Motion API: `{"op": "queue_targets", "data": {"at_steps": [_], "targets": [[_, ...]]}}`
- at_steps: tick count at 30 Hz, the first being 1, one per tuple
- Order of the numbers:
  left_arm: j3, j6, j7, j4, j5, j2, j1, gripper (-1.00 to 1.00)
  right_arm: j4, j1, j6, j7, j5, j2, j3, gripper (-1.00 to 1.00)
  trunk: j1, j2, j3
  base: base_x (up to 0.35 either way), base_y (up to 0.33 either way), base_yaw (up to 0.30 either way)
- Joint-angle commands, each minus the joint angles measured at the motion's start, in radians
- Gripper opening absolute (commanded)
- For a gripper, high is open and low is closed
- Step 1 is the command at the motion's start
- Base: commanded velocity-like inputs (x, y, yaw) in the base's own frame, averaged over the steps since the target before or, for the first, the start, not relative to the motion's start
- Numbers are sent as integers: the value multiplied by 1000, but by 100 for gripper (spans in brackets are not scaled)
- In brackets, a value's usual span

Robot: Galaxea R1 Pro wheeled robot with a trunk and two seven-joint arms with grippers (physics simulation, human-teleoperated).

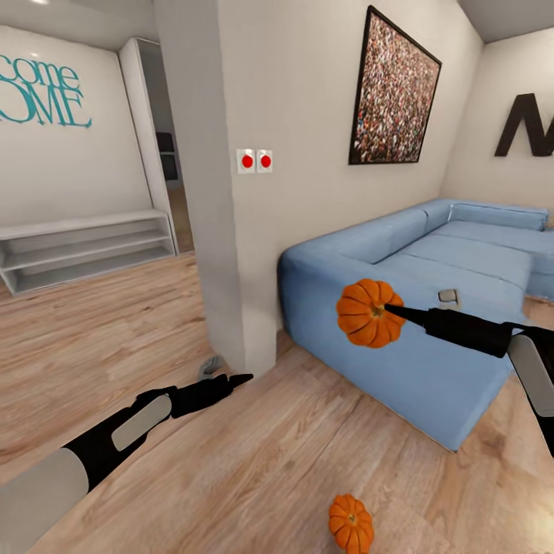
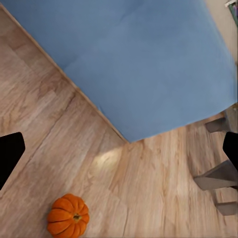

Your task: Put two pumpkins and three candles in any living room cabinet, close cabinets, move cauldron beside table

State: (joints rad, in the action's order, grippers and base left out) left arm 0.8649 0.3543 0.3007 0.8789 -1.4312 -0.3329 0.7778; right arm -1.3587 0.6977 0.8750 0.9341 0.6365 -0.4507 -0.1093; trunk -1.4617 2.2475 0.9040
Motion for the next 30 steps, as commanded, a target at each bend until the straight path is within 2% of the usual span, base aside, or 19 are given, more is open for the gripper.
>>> {"op": "queue_targets", "data": {"at_steps": [1, 3, 5, 6, 9, 11, 13, 14, 16, 17, 20, 22, 23, 25, 27, 28, 29, 30], "targets": [[0, 0, 0, -1, 0, 0, 0, 100, 1, -1, 7, 0, 2, 0, -2, -100, 0, 0, -1, 0, 0, -198], [0, 0, 0, -1, 0, 0, 0, 100, 2, -1, 12, -1, 1, -2, -6, -100, 0, 0, -3, 0, 0, -199], [0, 0, 0, -1, 0, 0, 0, 100, 4, -1, 13, -1, -2, -9, -26, -100, 0, 0, -5, 0, 0, -199], [0, 0, 0, -1, 0, 0, 0, 100, 9, -3, 14, -1, -6, -24, -74, -100, 0, 0, -6, 0, 0, -200], [0, 0, 0, -1, 0, 1, 0, 100, 14, -19, 17, -3, -9, -60, -139, -100, 0, 0, -10, 0, 0, -200], [0, 0, 0, 0, 0, 1, 0, 100, 15, -37, 18, -3, -11, -94, -193, -100, 0, 0, -12, 0, 0, -200], [0, 0, 0, 0, 0, 1, 0, 100, 17, -41, 18, -3, -23, -118, -223, -100, 0, 0, -14, 0, 0, -200], [0, 0, 0, 0, 0, 2, 0, 100, 23, -44, 16, -4, -68, -142, -246, -100, 0, 0, -15, 0, 0, -200], [0, 0, 0, 0, 0, 2, 0, 100, 26, -45, 13, -5, -174, -159, -276, -100, 0, 0, -17, 0, 0, -200], [0, 0, 0, 0, 0, 2, 0, 100, 25, -45, 13, -5, -206, -161, -293, -100, 0, 0, -19, 0, 0, -200], [0, 0, 0, 0, 0, 2, 0, 100, 24, -46, 13, -8, -275, -171, -366, -100, 0, 0, -22, 0, 0, -200], [0, 0, 0, 0, 0, 2, 0, 100, 25, -46, 13, -9, -320, -191, -424, -100, 0, 0, -24, 0, 0, -200], [0, 0, 0, 0, 0, 2, 0, 100, 28, -46, 13, -9, -361, -212, -462, -100, 0, 0, -25, 0, 0, -200], [0, 0, 0, 0, 0, 2, 0, 100, 39, -46, 13, -9, -413, -234, -500, -100, 0, 0, -27, 0, 0, -179], [0, 0, 0, 0, 0, 2, 0, 100, 64, -46, 11, -8, -479, -257, -557, -100, 0, 0, -28, 0, 0, -61], [0, 0, 0, 0, 0, 2, 0, 100, 71, -46, 10, -8, -505, -263, -591, -100, 0, 0, -28, 0, 0, -21], [0, 0, 0, 0, 0, 2, 0, 100, 72, -46, 9, -8, -514, -265, -602, -100, 0, 0, -28, 0, 0, -17], [0, 0, 0, 0, 0, 2, 0, 100, 75, -46, 8, -8, -544, -268, -641, -100, 0, 0, -28, 0, 0, -9]]}}
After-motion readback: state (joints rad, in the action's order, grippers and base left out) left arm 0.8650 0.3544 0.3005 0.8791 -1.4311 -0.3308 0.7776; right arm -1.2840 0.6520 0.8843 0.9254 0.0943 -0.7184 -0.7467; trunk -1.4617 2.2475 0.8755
